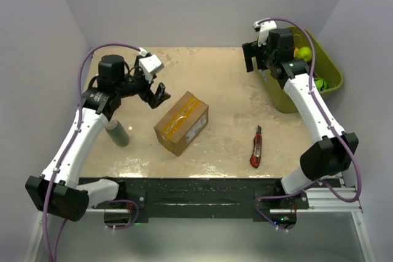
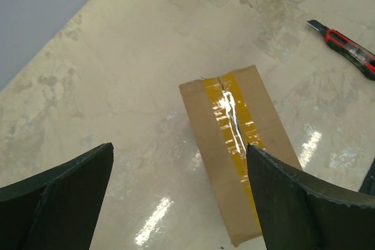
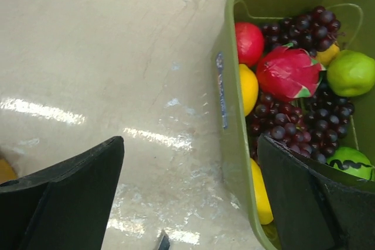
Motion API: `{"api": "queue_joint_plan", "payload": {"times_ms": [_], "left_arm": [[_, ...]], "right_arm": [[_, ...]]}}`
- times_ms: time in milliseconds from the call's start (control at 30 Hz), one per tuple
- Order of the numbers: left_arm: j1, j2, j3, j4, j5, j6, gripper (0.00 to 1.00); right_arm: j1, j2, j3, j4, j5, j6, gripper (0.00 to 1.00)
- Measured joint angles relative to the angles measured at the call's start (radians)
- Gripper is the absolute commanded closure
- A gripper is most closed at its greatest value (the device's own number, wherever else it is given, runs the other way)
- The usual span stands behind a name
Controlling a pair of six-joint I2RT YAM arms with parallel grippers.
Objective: Unpack the express box
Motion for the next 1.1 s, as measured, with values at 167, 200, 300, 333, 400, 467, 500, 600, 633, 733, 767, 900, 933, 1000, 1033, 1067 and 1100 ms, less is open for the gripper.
{"api": "queue_joint_plan", "payload": {"times_ms": [167,200,300,333,400,467,500,600,633,733,767,900,933,1000,1033,1067,1100], "left_arm": [[-0.005,0.012,-0.118,0.01,0.062,-0.003,0.03],[-0.006,0.013,-0.15,0.016,0.066,-0.005,0.03],[-0.007,0.025,-0.203,0.015,0.082,-0.001,0.03],[-0.007,0.029,-0.209,0.013,0.092,0.012,0.03],[-0.007,0.032,-0.21,0.002,0.11,0.037,0.03],[-0.007,0.031,-0.21,-0.014,0.129,0.071,0.03],[-0.007,0.031,-0.21,-0.025,0.135,0.082,0.03],[-0.007,0.031,-0.21,-0.061,0.143,0.084,0.02],[-0.007,0.03,-0.21,-0.07,0.146,0.081,0.02],[-0.007,0.014,-0.213,-0.093,0.163,0.073,0.01],[-0.008,-0.001,-0.224,-0.089,0.17,0.071,0.01],[-0.014,-0.046,-0.272,-0.092,0.192,0.073,0.02],[-0.016,-0.047,-0.283,-0.093,0.195,0.073,0.02],[-0.02,-0.044,-0.307,-0.09,0.195,0.074,0.02],[-0.021,-0.044,-0.317,-0.089,0.193,0.073,0.02],[-0.021,-0.044,-0.329,-0.085,0.192,0.073,0.02],[-0.021,-0.044,-0.341,-0.076,0.187,0.071,0.02]], "right_arm": [[0.003,-0.056,-0.093,-0.006,-0.18,-0.093,0.01],[0.008,-0.086,-0.136,-0.011,-0.242,-0.121,0.01],[0.042,-0.151,-0.212,-0.05,-0.373,-0.167,0.01],[0.061,-0.16,-0.221,-0.062,-0.414,-0.18,0.01],[0.099,-0.158,-0.225,-0.069,-0.493,-0.196,0.01],[0.122,-0.138,-0.226,-0.068,-0.557,-0.188,0.02],[0.126,-0.124,-0.226,-0.066,-0.579,-0.182,0.02],[0.124,-0.041,-0.216,-0.055,-0.658,-0.132,0.01],[0.124,-0.016,-0.214,-0.046,-0.679,-0.117,0.01],[0.123,0.057,-0.211,-0.031,-0.749,-0.074,0.02],[0.123,0.07,-0.211,-0.03,-0.768,-0.067,0.02],[0.124,0.063,-0.211,-0.033,-0.792,-0.066,0.05],[0.124,0.051,-0.211,-0.042,-0.777,-0.068,0.06],[0.124,0.012,-0.216,-0.069,-0.705,-0.068,0.06],[0.124,-0.011,-0.219,-0.089,-0.657,-0.067,0.06],[0.122,-0.039,-0.226,-0.112,-0.595,-0.06,0.07],[0.117,-0.067,-0.235,-0.135,-0.536,-0.046,0.07]]}}
